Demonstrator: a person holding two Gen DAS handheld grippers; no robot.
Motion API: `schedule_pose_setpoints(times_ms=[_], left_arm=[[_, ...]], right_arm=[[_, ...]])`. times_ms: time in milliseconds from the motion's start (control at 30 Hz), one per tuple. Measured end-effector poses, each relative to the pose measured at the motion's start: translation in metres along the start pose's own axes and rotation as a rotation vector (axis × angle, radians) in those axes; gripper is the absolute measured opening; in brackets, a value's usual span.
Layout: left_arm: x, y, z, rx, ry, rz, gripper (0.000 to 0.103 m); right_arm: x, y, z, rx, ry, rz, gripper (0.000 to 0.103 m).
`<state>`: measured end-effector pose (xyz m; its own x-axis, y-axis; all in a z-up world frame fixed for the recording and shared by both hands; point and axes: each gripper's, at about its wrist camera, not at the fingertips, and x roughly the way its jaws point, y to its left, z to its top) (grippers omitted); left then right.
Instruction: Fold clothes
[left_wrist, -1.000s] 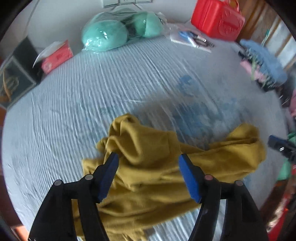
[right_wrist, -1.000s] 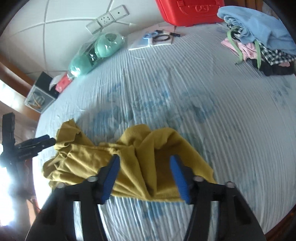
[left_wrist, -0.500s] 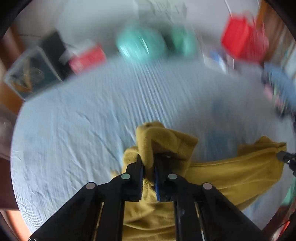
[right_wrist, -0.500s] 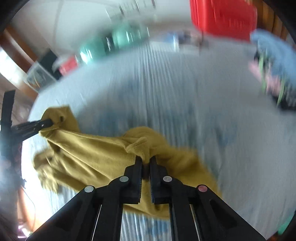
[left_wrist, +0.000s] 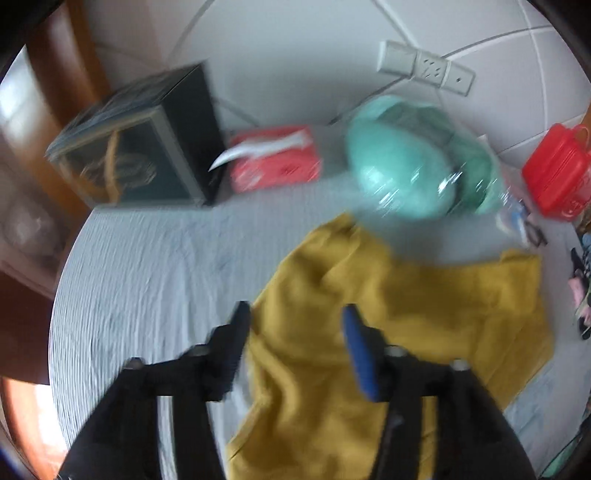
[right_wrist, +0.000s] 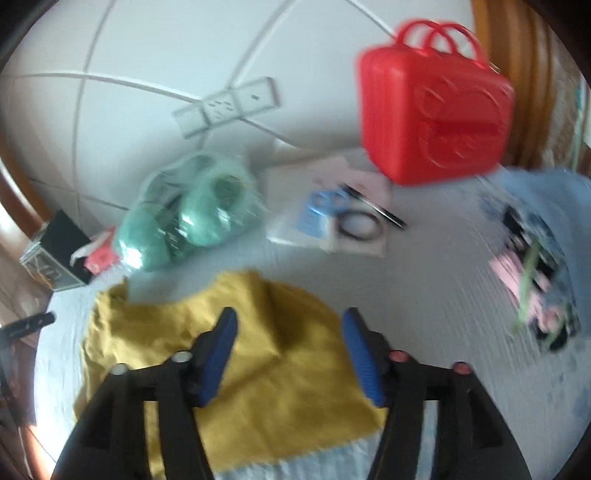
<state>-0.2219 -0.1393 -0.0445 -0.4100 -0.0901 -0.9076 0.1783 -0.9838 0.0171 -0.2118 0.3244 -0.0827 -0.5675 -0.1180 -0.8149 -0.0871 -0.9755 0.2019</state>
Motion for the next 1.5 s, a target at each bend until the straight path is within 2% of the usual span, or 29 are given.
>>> schedule_pose_setpoints(times_ms=[133, 200, 300, 333, 367, 433, 500, 533, 633, 700, 767, 800, 833, 867, 900, 967, 1000, 1033, 1133, 1233, 1333, 1400, 1500], left_arm=[[0.009, 0.029, -0.054, -0.022, 0.067, 0.021, 0.059], [0.015, 0.037, -0.081, -0.042, 0.108, 0.016, 0.059], [0.020, 0.041, -0.126, -0.079, 0.174, -0.014, 0.059], [0.021, 0.040, -0.137, -0.087, 0.187, -0.024, 0.059], [0.021, 0.038, -0.150, -0.092, 0.204, -0.036, 0.059], [0.020, 0.032, -0.172, -0.100, 0.218, -0.049, 0.059], [0.023, 0.026, -0.186, -0.099, 0.233, -0.046, 0.059], [0.024, 0.022, -0.192, -0.094, 0.230, -0.035, 0.059], [0.023, 0.013, -0.200, -0.073, 0.194, 0.013, 0.060], [0.022, 0.015, -0.202, -0.102, 0.183, 0.013, 0.062], [0.020, 0.016, -0.206, -0.105, 0.166, 0.010, 0.063], [0.019, 0.016, -0.208, -0.102, 0.156, 0.009, 0.063], [0.019, 0.015, -0.209, -0.097, 0.152, 0.010, 0.064], [0.018, 0.015, -0.209, -0.091, 0.152, 0.011, 0.064], [0.018, 0.015, -0.208, -0.084, 0.159, 0.003, 0.063], [0.015, 0.020, -0.206, -0.069, 0.177, 0.001, 0.047], [0.013, 0.023, -0.206, -0.069, 0.185, -0.005, 0.016], [0.010, 0.028, -0.206, -0.072, 0.193, -0.016, 0.008], [-0.003, 0.044, -0.215, -0.049, 0.197, -0.013, 0.004], [-0.010, 0.055, -0.226, -0.039, 0.216, -0.042, 0.004], [-0.018, 0.060, -0.233, -0.050, 0.219, -0.087, 0.004], [-0.025, 0.061, -0.235, -0.064, 0.214, -0.114, 0.004], [-0.031, 0.056, -0.235, -0.074, 0.212, -0.169, 0.005]], right_arm=[[0.014, -0.048, -0.029, 0.087, 0.123, -0.029, 0.061], [0.024, -0.068, -0.044, 0.142, 0.189, -0.034, 0.045], [0.035, -0.081, -0.058, 0.183, 0.242, -0.036, 0.045], [0.038, -0.084, -0.061, 0.192, 0.254, -0.035, 0.045], [0.041, -0.085, -0.062, 0.196, 0.268, -0.038, 0.051], [0.046, -0.081, -0.062, 0.172, 0.280, -0.078, 0.056], [0.053, -0.076, -0.061, 0.147, 0.293, -0.103, 0.067], [0.058, -0.073, -0.060, 0.136, 0.302, -0.110, 0.070], [0.072, -0.064, -0.060, 0.105, 0.331, -0.116, 0.071], [0.082, -0.052, -0.063, 0.055, 0.357, -0.145, 0.070], [0.085, -0.039, -0.065, -0.014, 0.359, -0.182, 0.056], [0.085, -0.031, -0.066, -0.050, 0.356, -0.190, 0.036], [0.085, -0.026, -0.066, -0.062, 0.356, -0.191, 0.025], [0.084, -0.020, -0.067, -0.071, 0.360, -0.197, 0.007], [0.083, -0.016, -0.068, -0.083, 0.360, -0.212, 0.007], [0.067, -0.012, -0.069, -0.088, 0.333, -0.210, 0.007], [0.058, -0.010, -0.070, -0.089, 0.317, -0.206, 0.007], [0.042, -0.010, -0.070, -0.081, 0.288, -0.189, 0.007], [-0.033, -0.022, -0.079, -0.029, 0.183, -0.115, 0.007], [-0.101, -0.038, -0.107, -0.002, 0.145, -0.121, 0.007], [-0.125, -0.066, -0.153, 0.068, 0.211, -0.151, 0.007], [-0.123, -0.082, -0.185, 0.120, 0.275, -0.162, 0.007], [-0.113, -0.091, -0.220, 0.178, 0.337, -0.132, 0.008]])
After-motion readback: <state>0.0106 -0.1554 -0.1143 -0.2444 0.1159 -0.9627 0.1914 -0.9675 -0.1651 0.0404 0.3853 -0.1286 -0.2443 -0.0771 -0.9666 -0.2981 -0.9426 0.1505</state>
